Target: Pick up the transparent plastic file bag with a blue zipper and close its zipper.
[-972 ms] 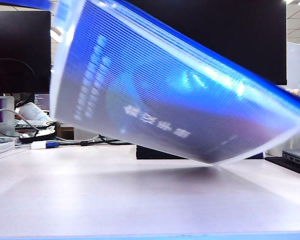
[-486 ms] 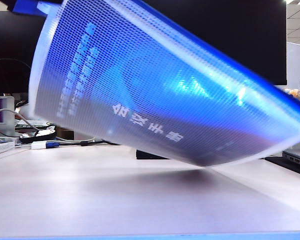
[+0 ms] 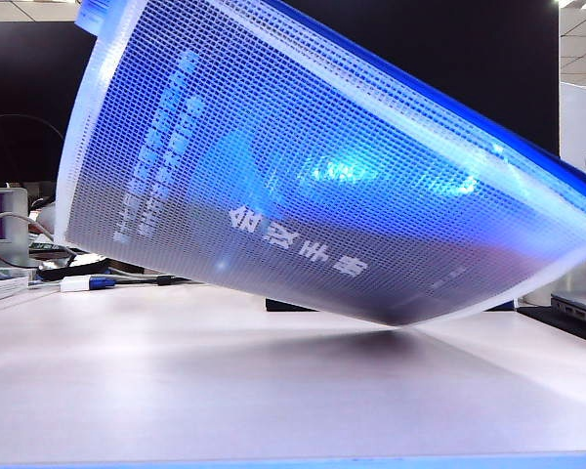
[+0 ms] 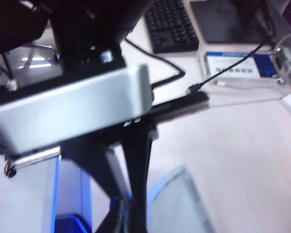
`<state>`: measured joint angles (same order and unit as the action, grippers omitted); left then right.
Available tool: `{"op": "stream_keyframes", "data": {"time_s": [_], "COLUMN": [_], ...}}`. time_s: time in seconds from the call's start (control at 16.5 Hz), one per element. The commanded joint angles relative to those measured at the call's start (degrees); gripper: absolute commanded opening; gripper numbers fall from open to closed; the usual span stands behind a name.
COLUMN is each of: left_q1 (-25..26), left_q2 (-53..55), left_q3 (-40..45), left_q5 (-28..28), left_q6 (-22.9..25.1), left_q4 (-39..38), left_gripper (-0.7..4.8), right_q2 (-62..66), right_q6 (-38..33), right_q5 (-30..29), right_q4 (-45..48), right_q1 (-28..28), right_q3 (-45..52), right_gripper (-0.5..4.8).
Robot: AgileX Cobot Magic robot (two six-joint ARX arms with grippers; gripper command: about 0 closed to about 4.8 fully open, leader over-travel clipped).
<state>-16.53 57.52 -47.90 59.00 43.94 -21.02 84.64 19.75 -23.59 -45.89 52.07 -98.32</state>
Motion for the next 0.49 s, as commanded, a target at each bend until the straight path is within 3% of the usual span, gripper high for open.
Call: {"op": "stream_keyframes", "data": {"time_s": [0.06, 0.24, 0.49], "left_q1": [0.0, 0.0, 0.0], "left_q2": [-0.1, -0.1, -0.1], "left_q3": [-0.3, -0.3, -0.3], "left_q5": [-1.1, -1.4, -3.0], "left_q6": [-0.6, -2.4, -2.6], "left_q4": [2.0, 6.4, 7.8], "left_gripper": [-0.06, -0.06, -0.06], "right_q2": [-0.4, -0.4, -0.4], "right_q6": [1.5, 1.3, -0.8], "right_q5": [14.1, 24.2, 28.3], "right_q4": [-10.0, -18.4, -25.3], "right_q1": [0.1, 0.1, 0.0], "right_q3": [-0.3, -0.1, 0.1], "right_gripper": [-0.03, -0.03, -0.04]}}
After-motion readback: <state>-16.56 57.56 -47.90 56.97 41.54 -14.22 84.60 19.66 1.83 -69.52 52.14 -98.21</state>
